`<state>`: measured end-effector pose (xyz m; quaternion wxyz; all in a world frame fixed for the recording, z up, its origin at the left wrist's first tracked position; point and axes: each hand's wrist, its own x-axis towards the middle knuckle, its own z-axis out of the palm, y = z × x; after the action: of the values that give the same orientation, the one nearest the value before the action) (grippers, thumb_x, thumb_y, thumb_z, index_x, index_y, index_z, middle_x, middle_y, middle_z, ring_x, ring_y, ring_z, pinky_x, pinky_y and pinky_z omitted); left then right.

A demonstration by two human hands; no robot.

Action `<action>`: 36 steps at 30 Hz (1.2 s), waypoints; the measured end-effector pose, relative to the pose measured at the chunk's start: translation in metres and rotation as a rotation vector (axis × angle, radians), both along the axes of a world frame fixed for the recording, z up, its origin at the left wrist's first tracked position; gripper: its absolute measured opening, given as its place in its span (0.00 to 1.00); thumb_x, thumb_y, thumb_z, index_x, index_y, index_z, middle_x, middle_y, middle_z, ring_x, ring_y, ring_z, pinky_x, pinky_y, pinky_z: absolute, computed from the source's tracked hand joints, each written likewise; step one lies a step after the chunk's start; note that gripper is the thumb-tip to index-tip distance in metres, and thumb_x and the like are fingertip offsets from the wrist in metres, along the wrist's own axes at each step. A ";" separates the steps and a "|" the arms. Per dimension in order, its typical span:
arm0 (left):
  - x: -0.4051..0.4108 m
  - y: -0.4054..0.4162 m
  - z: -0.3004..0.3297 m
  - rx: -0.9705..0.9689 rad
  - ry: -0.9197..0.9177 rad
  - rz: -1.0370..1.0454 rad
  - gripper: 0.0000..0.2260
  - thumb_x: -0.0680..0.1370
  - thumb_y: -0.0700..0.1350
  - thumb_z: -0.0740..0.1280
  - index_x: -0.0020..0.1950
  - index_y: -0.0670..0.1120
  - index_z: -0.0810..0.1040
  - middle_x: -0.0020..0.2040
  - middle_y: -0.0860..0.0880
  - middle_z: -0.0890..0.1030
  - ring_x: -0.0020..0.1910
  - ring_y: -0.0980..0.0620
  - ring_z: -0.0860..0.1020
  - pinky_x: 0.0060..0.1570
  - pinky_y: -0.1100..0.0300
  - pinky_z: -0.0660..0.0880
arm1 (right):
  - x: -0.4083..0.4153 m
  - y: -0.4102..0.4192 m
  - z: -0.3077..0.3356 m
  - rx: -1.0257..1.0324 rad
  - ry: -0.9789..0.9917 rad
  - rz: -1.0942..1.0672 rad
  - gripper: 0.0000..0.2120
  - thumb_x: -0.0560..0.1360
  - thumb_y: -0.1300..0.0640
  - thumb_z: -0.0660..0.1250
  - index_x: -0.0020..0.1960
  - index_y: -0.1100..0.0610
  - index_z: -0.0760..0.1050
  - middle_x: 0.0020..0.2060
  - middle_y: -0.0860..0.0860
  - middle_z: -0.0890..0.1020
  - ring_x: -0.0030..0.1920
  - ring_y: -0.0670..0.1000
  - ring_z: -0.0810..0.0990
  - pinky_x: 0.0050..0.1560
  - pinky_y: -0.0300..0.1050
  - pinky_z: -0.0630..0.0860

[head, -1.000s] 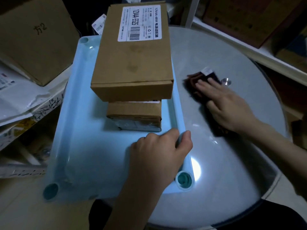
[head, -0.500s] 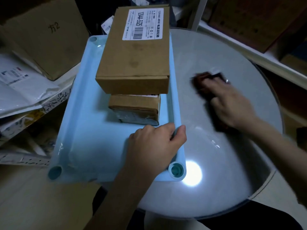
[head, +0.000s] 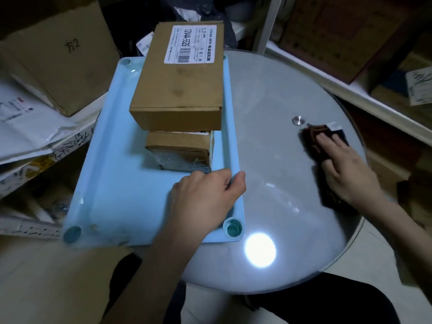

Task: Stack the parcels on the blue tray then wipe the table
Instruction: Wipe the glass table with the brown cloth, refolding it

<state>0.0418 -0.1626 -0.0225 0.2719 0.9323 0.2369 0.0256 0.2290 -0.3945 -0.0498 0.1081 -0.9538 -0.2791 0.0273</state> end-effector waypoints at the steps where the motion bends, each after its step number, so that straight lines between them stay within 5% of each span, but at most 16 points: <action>1: -0.001 0.000 -0.001 -0.001 0.005 -0.001 0.24 0.78 0.64 0.55 0.34 0.45 0.61 0.30 0.46 0.70 0.35 0.41 0.70 0.41 0.50 0.74 | 0.011 0.011 -0.001 -0.014 -0.020 -0.111 0.29 0.76 0.52 0.50 0.77 0.57 0.62 0.76 0.57 0.65 0.76 0.60 0.62 0.73 0.58 0.61; 4: 0.001 0.001 -0.001 -0.005 0.014 0.001 0.24 0.78 0.63 0.55 0.34 0.44 0.61 0.30 0.46 0.70 0.36 0.40 0.70 0.42 0.50 0.74 | -0.006 0.072 -0.004 0.012 -0.079 -0.157 0.27 0.76 0.57 0.56 0.75 0.58 0.62 0.72 0.61 0.68 0.70 0.64 0.67 0.69 0.56 0.63; 9: 0.000 0.000 0.000 0.005 0.018 -0.016 0.25 0.77 0.64 0.55 0.34 0.44 0.62 0.31 0.45 0.71 0.37 0.39 0.71 0.41 0.51 0.74 | -0.099 0.067 -0.008 -0.021 0.002 0.367 0.31 0.74 0.53 0.49 0.77 0.55 0.63 0.76 0.49 0.66 0.77 0.53 0.62 0.75 0.54 0.58; 13: -0.001 0.000 0.000 0.003 -0.024 -0.007 0.24 0.78 0.62 0.56 0.34 0.43 0.61 0.29 0.45 0.68 0.34 0.40 0.69 0.37 0.52 0.70 | -0.050 0.006 -0.002 -0.006 0.007 0.086 0.30 0.75 0.54 0.50 0.76 0.56 0.63 0.76 0.53 0.65 0.77 0.55 0.60 0.75 0.56 0.58; 16: -0.001 0.000 0.001 0.008 -0.041 -0.013 0.24 0.78 0.61 0.57 0.33 0.43 0.61 0.28 0.45 0.68 0.34 0.41 0.68 0.37 0.52 0.71 | -0.024 0.036 -0.004 -0.041 -0.045 -0.189 0.26 0.79 0.57 0.53 0.77 0.60 0.61 0.77 0.58 0.63 0.76 0.61 0.59 0.74 0.57 0.57; 20: 0.000 0.000 0.002 0.041 -0.034 -0.029 0.24 0.78 0.62 0.56 0.33 0.44 0.62 0.29 0.45 0.70 0.34 0.40 0.70 0.37 0.51 0.72 | -0.080 0.089 -0.010 -0.028 -0.056 0.143 0.31 0.75 0.53 0.47 0.77 0.57 0.61 0.76 0.53 0.66 0.76 0.58 0.61 0.75 0.56 0.56; 23: 0.001 0.001 0.000 0.044 -0.028 -0.032 0.24 0.78 0.63 0.56 0.34 0.43 0.62 0.29 0.44 0.70 0.35 0.40 0.70 0.37 0.51 0.72 | -0.115 0.052 -0.005 -0.066 -0.002 0.391 0.31 0.75 0.53 0.48 0.77 0.56 0.63 0.76 0.50 0.66 0.77 0.54 0.61 0.75 0.55 0.58; 30: -0.001 0.002 -0.001 0.023 -0.049 -0.032 0.24 0.78 0.62 0.56 0.33 0.43 0.61 0.28 0.46 0.68 0.33 0.41 0.68 0.36 0.52 0.71 | -0.028 -0.003 0.005 -0.030 0.012 -0.166 0.29 0.75 0.57 0.52 0.76 0.60 0.62 0.76 0.57 0.64 0.77 0.61 0.60 0.73 0.57 0.59; 32: 0.000 0.001 0.000 0.018 -0.050 -0.034 0.24 0.78 0.61 0.56 0.33 0.44 0.61 0.28 0.46 0.67 0.32 0.42 0.67 0.37 0.52 0.72 | -0.043 0.032 0.002 -0.013 -0.022 -0.136 0.28 0.76 0.60 0.56 0.76 0.60 0.62 0.76 0.58 0.65 0.76 0.62 0.61 0.73 0.59 0.58; 36: 0.000 0.002 -0.002 0.035 -0.042 -0.037 0.25 0.78 0.62 0.56 0.33 0.44 0.61 0.28 0.46 0.67 0.33 0.41 0.68 0.37 0.51 0.73 | -0.113 0.059 -0.004 0.011 -0.005 0.261 0.31 0.72 0.56 0.52 0.75 0.57 0.65 0.74 0.54 0.69 0.75 0.57 0.65 0.72 0.55 0.61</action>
<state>0.0416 -0.1604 -0.0247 0.2607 0.9405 0.2135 0.0443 0.1157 -0.3357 -0.0542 0.1084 -0.9087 -0.4013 0.0373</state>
